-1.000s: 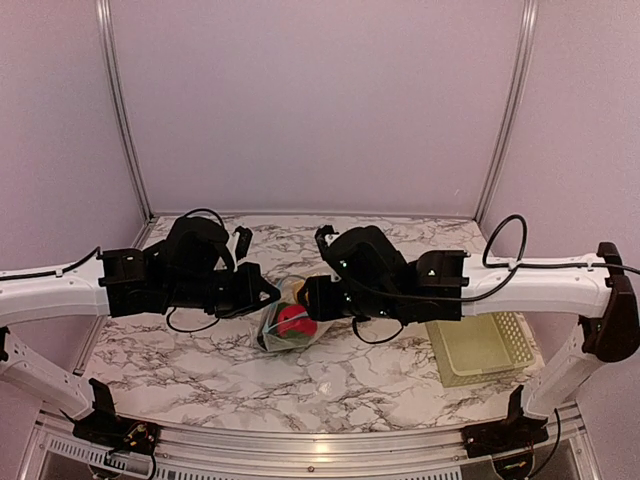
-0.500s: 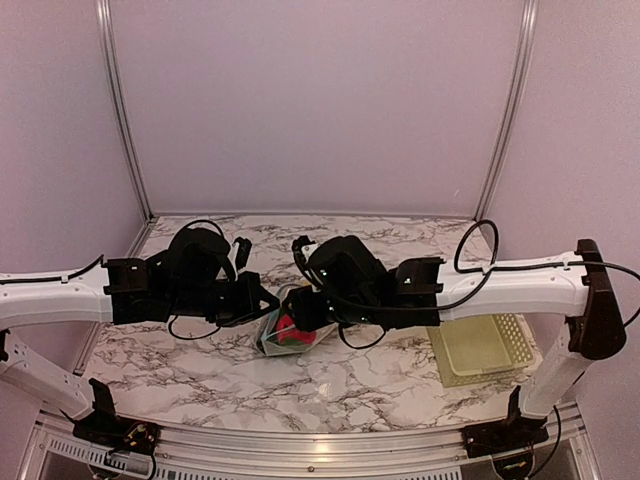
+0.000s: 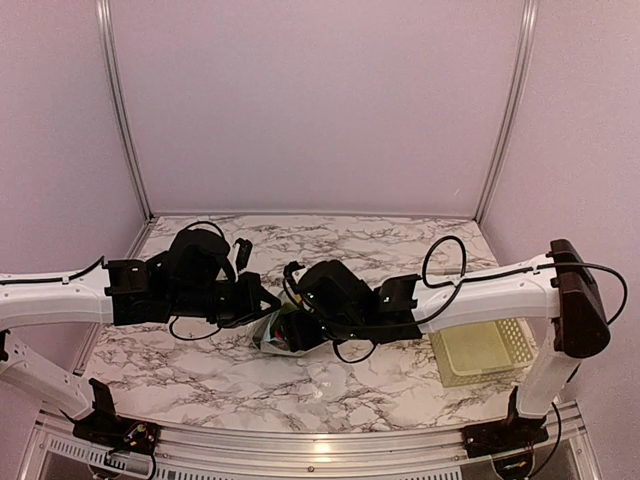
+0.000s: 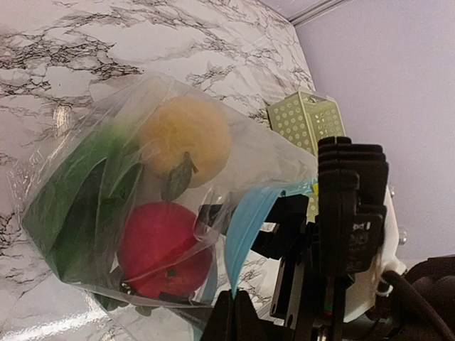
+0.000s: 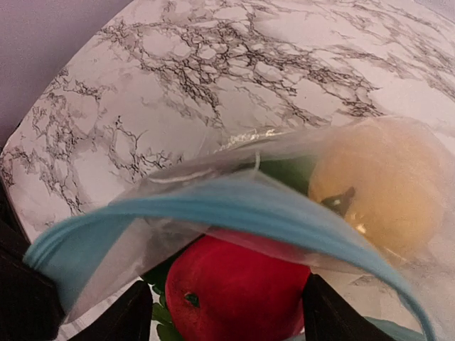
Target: Open the zip-top bag and remove the fake food
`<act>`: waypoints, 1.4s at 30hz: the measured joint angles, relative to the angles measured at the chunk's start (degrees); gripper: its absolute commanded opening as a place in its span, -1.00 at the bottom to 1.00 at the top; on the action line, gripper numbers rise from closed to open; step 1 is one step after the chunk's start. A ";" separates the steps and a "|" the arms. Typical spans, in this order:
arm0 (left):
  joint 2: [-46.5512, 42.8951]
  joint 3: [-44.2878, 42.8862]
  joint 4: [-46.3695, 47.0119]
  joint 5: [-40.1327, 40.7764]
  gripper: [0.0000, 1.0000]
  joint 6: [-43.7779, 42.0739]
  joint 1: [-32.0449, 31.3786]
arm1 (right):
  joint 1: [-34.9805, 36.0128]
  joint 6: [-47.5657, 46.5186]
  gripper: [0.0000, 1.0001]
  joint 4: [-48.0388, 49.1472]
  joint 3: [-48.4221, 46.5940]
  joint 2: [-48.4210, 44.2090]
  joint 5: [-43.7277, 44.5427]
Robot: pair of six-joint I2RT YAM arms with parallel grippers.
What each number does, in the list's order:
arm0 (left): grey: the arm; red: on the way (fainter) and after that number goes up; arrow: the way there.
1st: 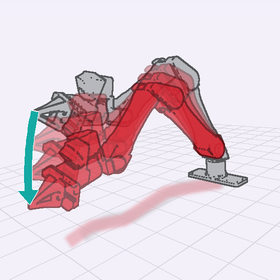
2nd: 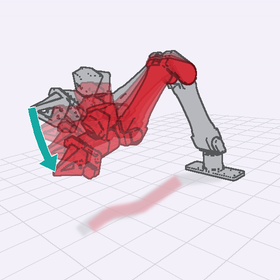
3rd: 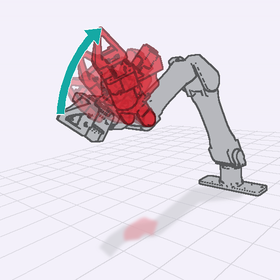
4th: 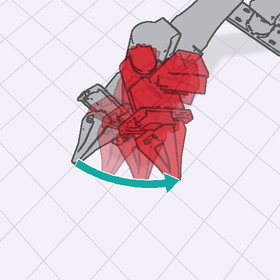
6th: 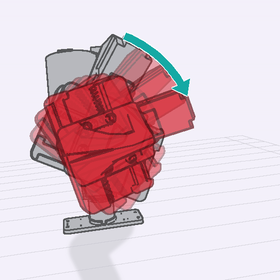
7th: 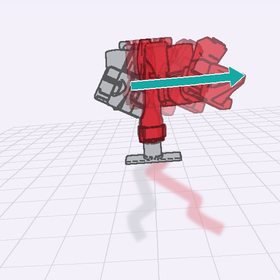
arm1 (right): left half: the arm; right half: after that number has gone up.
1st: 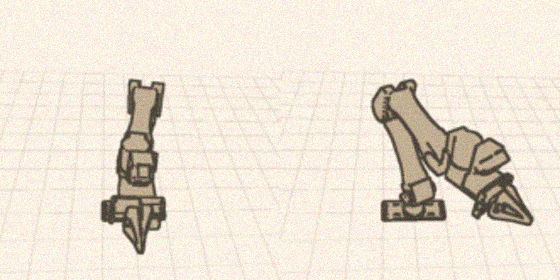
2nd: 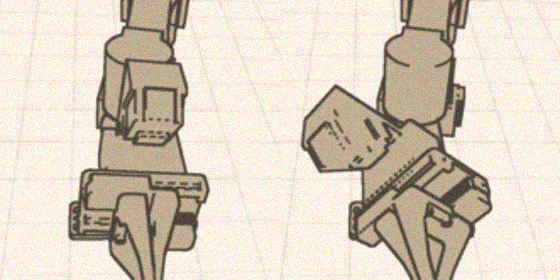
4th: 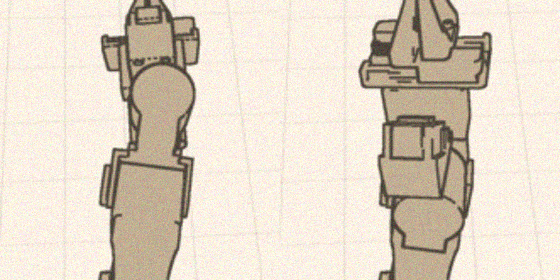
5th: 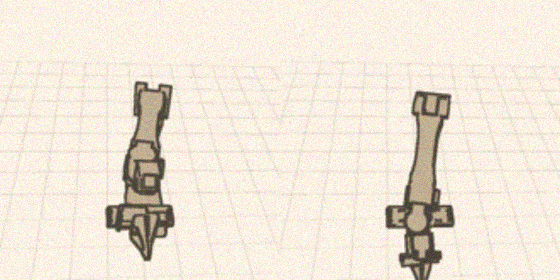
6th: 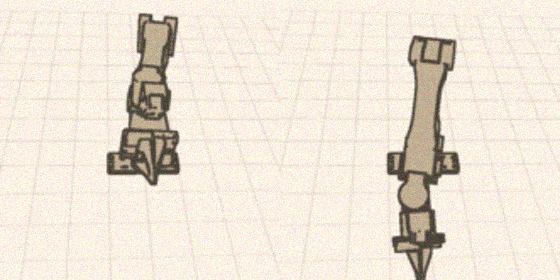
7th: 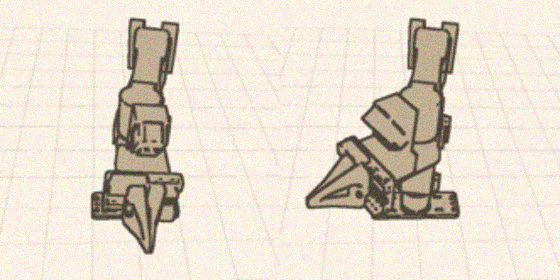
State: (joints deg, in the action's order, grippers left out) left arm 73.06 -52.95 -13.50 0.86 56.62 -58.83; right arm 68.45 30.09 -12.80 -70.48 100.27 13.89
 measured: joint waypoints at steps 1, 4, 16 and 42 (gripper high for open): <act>0.00 0.17 0.04 0.00 -1.00 0.00 0.00 | 0.00 0.17 0.48 0.00 0.31 0.02 -0.33; 0.00 0.87 0.39 0.00 -1.00 0.02 0.00 | 0.00 0.22 0.58 -0.22 1.14 0.02 -1.25; 1.57 1.53 1.95 -0.24 -1.00 0.94 0.00 | -0.33 0.57 0.42 1.03 1.03 6.16 -1.97; 5.44 3.65 6.58 1.92 -1.00 1.97 3.06 | -0.96 1.90 -0.08 0.26 6.25 -8.37 1.57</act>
State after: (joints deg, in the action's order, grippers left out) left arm 78.50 -49.30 -6.92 2.79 58.59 -55.77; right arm 67.48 31.99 -12.53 -64.23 91.90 15.46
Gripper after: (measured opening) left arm 0.008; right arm 0.663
